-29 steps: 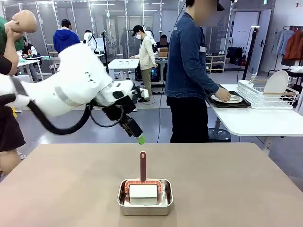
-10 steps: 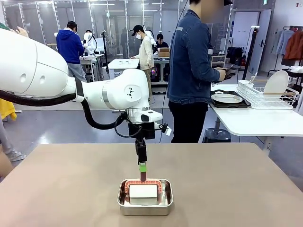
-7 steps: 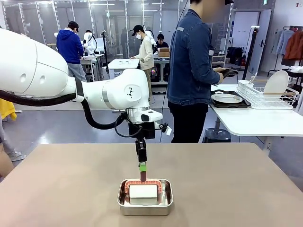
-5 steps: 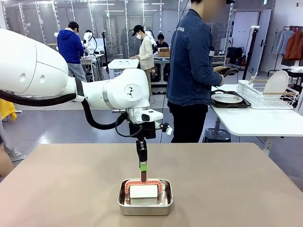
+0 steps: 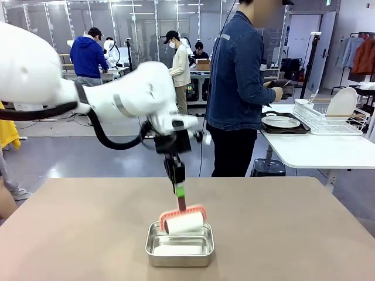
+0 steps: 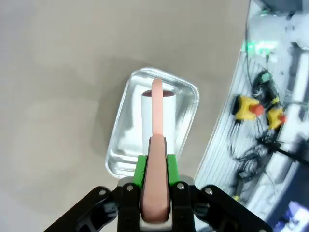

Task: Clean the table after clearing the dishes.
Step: When the right (or left) Handle tray is removed, use the right hand (or left hand) to clean the right (or left) side of the table with the Lint Roller.

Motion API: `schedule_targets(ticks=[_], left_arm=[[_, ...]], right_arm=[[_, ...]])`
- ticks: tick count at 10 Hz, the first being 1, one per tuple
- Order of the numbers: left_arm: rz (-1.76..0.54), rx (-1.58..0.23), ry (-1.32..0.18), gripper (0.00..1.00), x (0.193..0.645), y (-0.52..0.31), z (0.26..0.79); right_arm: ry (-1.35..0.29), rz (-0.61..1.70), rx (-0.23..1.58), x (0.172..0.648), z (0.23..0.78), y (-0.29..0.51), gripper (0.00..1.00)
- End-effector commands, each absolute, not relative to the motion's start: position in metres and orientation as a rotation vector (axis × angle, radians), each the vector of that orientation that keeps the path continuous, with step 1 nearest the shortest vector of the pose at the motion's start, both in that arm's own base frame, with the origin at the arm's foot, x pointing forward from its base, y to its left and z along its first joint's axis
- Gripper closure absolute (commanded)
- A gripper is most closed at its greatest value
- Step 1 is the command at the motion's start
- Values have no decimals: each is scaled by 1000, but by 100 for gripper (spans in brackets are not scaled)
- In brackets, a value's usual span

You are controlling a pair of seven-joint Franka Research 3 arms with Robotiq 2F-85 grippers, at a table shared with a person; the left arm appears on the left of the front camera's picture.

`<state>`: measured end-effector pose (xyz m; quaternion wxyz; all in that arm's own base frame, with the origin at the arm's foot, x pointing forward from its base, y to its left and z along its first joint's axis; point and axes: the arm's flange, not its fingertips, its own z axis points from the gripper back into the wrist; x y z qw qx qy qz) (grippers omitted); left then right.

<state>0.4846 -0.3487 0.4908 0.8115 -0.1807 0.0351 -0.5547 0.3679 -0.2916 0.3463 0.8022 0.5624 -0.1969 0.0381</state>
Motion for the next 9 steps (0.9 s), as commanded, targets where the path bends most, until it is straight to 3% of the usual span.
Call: schedule_targets(ticks=[1,3,7,9], left_arm=[[-845,-470,-104,100,465,-284,538],[-536,-589,-229,100,462,-232,536],[-385,-942,-351,100,447,-174,474],[-321,-972,-362,100,448,-149,430]], right_arm=[[-428,72,1202,368,348,-290,0],[-428,72,1202,368,348,-290,0],[-428,72,1202,368,348,-290,0],[-428,72,1202,368,348,-290,0]])
